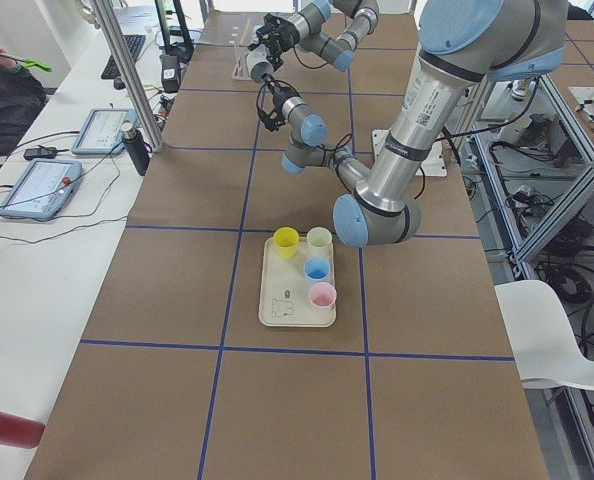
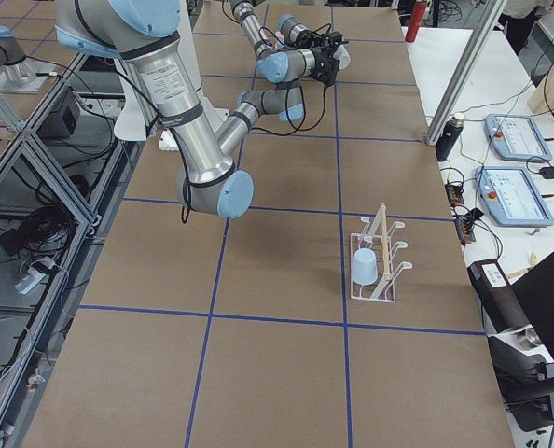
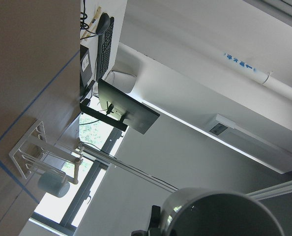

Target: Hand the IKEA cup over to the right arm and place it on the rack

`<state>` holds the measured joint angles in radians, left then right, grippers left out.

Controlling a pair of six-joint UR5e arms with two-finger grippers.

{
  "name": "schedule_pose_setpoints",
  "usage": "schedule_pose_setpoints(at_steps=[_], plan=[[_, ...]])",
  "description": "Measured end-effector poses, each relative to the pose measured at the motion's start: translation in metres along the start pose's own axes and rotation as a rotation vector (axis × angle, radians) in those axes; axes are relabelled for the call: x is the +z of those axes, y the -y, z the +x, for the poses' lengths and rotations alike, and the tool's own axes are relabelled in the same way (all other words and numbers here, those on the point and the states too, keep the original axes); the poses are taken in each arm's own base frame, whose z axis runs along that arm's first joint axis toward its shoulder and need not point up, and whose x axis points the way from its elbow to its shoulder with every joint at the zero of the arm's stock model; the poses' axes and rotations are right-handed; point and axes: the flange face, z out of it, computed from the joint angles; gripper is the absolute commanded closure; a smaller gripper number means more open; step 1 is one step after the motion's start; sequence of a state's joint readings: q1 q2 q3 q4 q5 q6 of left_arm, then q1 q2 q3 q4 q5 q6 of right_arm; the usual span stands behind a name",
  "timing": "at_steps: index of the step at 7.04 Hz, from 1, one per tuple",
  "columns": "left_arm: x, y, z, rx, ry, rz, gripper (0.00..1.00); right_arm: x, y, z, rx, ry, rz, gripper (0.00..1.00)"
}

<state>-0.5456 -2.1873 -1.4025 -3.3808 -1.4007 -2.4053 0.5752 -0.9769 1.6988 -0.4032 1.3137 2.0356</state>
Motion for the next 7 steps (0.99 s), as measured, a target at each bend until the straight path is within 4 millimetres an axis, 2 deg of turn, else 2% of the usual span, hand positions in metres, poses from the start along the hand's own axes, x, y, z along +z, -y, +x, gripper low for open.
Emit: schedule_pose_setpoints(at_steps=[2,3,4,5,6,7], plan=[[-0.0003,-0.0016,-0.0001,-0.002,-0.003,-0.005,1.00,0.0019,0.0013,0.0035,-0.002,-0.007,0.004,0.02],[-0.0003,-0.0022,-0.0004,-0.003,-0.003,-0.006,1.00,0.0022,0.0015,0.0041,-0.002,-0.008,0.005,0.09],[-0.0002,-0.0023,-0.0008,-0.003,-0.001,-0.005,1.00,0.0022,0.0015,0.0041,-0.002,-0.007,0.004,0.36],[0.0004,-0.0023,-0.0012,-0.003,0.001,-0.003,1.00,0.0026,0.0009,0.0032,-0.001,-0.006,0.004,0.88],[0.0012,-0.0027,-0.0007,-0.003,0.000,-0.002,0.07,0.0032,0.0003,0.0026,-0.001,-0.006,0.003,1.00],[0.0017,-0.0032,-0.0004,-0.002,0.001,-0.003,0.00,0.0036,-0.0001,0.0022,-0.002,-0.006,0.003,1.00]])
